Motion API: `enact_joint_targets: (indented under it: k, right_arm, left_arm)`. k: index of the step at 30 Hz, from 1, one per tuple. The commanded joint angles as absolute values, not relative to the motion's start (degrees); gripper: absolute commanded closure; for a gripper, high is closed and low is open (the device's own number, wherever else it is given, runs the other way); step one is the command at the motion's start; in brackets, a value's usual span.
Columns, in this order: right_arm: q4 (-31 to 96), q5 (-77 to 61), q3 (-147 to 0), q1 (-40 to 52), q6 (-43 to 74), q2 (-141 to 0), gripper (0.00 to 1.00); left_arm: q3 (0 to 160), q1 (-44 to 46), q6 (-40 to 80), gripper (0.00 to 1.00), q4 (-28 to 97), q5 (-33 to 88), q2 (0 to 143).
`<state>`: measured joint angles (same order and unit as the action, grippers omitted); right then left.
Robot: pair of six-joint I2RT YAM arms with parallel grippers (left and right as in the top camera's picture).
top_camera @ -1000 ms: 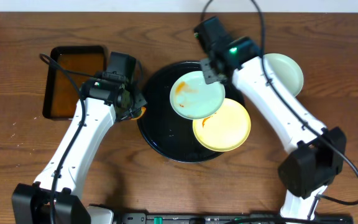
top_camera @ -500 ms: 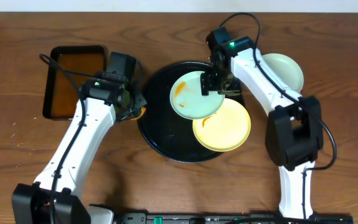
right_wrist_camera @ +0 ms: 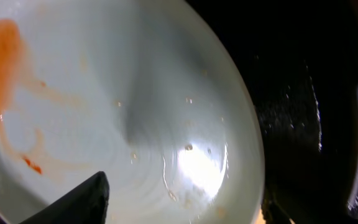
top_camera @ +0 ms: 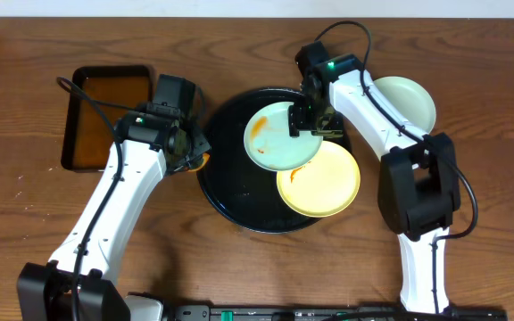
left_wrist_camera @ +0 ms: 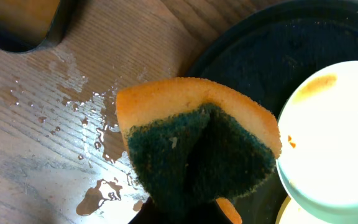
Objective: Clean dirty plates on tray and stack at the side
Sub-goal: 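Lift the green plate with the right gripper off the black tray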
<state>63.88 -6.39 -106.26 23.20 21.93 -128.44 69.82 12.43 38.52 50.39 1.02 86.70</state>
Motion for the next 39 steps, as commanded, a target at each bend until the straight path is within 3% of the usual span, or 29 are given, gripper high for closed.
enact_joint_targets:
  k: [1,9,16,26,32,36,39]
  right_arm:
    - [62.87,-5.85,-105.84,22.76,22.24,-131.22,0.29]
    - [61.91,-6.33,-105.84,20.01,21.26,-131.55,0.3]
    - [60.34,-16.19,-105.82,17.3,15.11,-131.55,0.32]
    - [56.34,-19.38,-101.95,16.88,14.5,-131.59,0.45]
    - [54.37,-24.95,-100.38,15.03,14.5,-131.59,0.63]
    - [54.08,-25.63,-100.4,13.67,14.52,-131.59,0.98]
    - [53.98,-25.85,-100.4,12.6,14.52,-131.57,0.99]
  left_arm:
    - [69.49,12.29,37.5,0.92,50.57,0.71,86.26]
    - [69.49,12.29,37.5,0.92,50.57,0.71,86.26]
    - [69.49,12.27,37.5,0.92,50.54,0.71,86.26]
    - [69.49,12.27,37.5,0.92,50.57,0.71,86.26]
    - [69.49,12.27,37.5,0.92,50.57,0.71,86.26]
    - [69.49,12.29,37.5,0.92,50.57,0.71,86.26]
    - [69.49,12.29,37.5,0.92,50.57,0.71,86.26]
